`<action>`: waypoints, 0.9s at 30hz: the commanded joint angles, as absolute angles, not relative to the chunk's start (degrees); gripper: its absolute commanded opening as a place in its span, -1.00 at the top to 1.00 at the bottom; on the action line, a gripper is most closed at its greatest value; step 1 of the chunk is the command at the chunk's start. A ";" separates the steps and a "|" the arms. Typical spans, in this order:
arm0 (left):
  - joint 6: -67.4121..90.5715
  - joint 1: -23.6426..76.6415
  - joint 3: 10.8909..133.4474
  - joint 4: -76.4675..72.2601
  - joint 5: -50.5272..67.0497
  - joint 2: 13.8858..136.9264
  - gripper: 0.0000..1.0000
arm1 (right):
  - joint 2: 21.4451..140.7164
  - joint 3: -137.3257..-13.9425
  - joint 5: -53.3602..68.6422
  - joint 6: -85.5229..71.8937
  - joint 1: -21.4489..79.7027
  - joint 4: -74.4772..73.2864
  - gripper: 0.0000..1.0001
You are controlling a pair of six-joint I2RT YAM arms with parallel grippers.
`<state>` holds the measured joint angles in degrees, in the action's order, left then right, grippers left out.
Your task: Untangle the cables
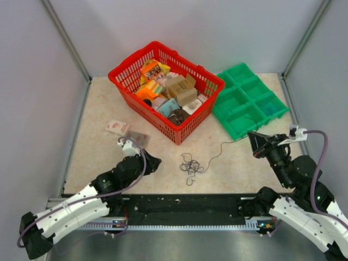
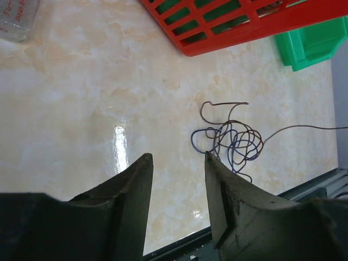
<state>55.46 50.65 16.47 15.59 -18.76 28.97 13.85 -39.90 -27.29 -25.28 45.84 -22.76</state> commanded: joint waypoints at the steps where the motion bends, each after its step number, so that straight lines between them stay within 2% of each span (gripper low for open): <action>1: 52.04 50.54 15.82 12.41 -17.42 29.27 0.03 | 12.66 -44.56 -28.92 -22.77 45.53 -19.78 1.00; 6: 44.75 50.62 15.55 -5.06 -2.05 37.41 -0.06 | 13.36 -45.79 -25.85 -23.46 45.53 -19.78 1.00; 9: 43.24 51.58 19.85 -7.12 4.83 46.29 -0.10 | 13.89 -45.79 -24.26 -24.08 45.61 -19.51 1.00; 15: 43.06 61.43 29.08 -8.26 -3.34 62.72 -0.11 | 14.41 -45.70 -22.50 -24.52 45.61 -19.16 1.00; 17: 43.33 62.40 32.24 -8.26 -3.34 68.35 -0.09 | 14.41 -45.70 -21.89 -24.52 45.61 -19.07 1.00; 23: 43.59 63.46 39.99 -6.23 -1.68 81.02 0.13 | 13.89 -46.14 -21.97 -23.56 45.53 -19.16 1.00; 27: 44.03 63.63 40.08 -6.77 -1.58 84.02 0.10 | 12.92 -45.97 -22.85 -23.12 45.53 -19.34 1.00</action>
